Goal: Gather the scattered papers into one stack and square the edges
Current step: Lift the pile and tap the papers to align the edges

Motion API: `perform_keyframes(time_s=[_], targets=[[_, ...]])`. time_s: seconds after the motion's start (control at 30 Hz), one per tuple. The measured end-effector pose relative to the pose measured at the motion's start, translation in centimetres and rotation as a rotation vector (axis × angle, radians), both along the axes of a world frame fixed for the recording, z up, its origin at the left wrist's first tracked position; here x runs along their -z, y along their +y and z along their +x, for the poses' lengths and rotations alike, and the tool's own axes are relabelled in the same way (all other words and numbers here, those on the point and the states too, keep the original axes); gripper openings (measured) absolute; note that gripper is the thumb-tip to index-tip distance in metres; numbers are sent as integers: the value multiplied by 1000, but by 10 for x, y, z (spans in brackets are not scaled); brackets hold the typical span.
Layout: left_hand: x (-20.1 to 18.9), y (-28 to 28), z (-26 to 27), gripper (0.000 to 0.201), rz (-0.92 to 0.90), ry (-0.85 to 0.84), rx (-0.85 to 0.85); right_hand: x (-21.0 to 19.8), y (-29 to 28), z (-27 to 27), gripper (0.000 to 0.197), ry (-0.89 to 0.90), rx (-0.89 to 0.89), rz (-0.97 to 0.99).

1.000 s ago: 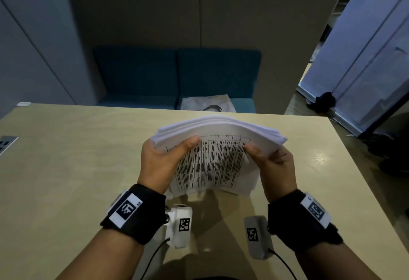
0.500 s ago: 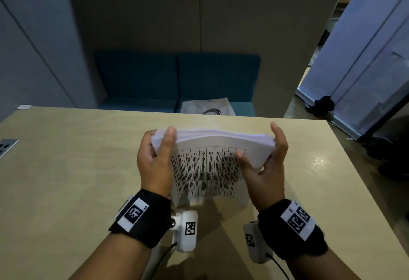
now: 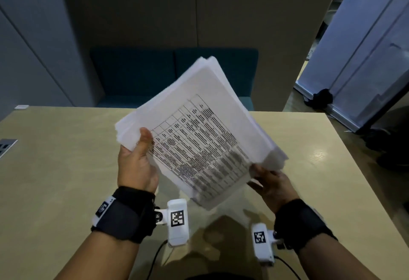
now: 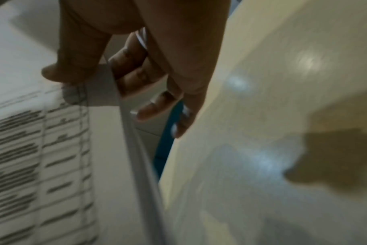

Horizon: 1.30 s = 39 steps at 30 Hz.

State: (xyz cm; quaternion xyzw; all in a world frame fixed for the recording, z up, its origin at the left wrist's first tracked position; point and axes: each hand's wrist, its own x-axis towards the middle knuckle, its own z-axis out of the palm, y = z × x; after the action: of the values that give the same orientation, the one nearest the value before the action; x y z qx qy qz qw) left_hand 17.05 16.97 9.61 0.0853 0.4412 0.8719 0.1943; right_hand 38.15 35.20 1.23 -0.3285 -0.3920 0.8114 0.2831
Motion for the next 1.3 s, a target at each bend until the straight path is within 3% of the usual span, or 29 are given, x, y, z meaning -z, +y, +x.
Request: perform_keyframes(time_s=[0.1, 0.2, 0.27, 0.37, 0.43, 0.57, 0.67, 0.77, 0.87, 0.93, 1.03, 1.07, 1.2, 1.3], targets=[[8, 3, 5, 57, 22, -56, 146, -11, -4, -13, 76, 138, -54, -21], [18, -2, 0, 50, -61, -20, 165, -20, 2, -12, 81, 137, 78, 20], [31, -11, -14, 50, -232, 89, 95, -28, 9, -3, 63, 101, 133, 115], [48, -13, -11, 50, -536, 280, 230, -41, 11, 4, 30, -12, 196, 301], [60, -10, 1, 43, -604, 278, 259, -45, 5, 1, 21, -114, 194, 389], [77, -11, 10, 34, -521, 192, 202, -40, -7, 0, 24, -215, 174, 443], [82, -16, 8, 37, -511, 165, 254, -31, -9, 8, 29, -214, 139, 433], [78, -16, 8, 60, -430, 136, 300, -27, -11, 11, 69, -219, 164, 477], [75, -13, 8, 91, -396, 130, 276, -27, -16, 6, 86, -198, 206, 695], [73, -13, 10, 92, -377, 120, 260, -25, -19, 5, 85, -179, 229, 897], [74, -17, 12, 60, -377, 118, 296, -20, -19, 7, 67, -271, 276, 1219], [76, -19, 12, 59, -384, 128, 320, -19, -19, 7, 63, -288, 291, 1265], [81, -23, 10, 75, -408, 183, 345, -22, -21, 3, 78, -261, 342, 1216], [73, -24, 10, 79, -391, 181, 318, -30, -21, 4, 67, -270, 349, 1289]])
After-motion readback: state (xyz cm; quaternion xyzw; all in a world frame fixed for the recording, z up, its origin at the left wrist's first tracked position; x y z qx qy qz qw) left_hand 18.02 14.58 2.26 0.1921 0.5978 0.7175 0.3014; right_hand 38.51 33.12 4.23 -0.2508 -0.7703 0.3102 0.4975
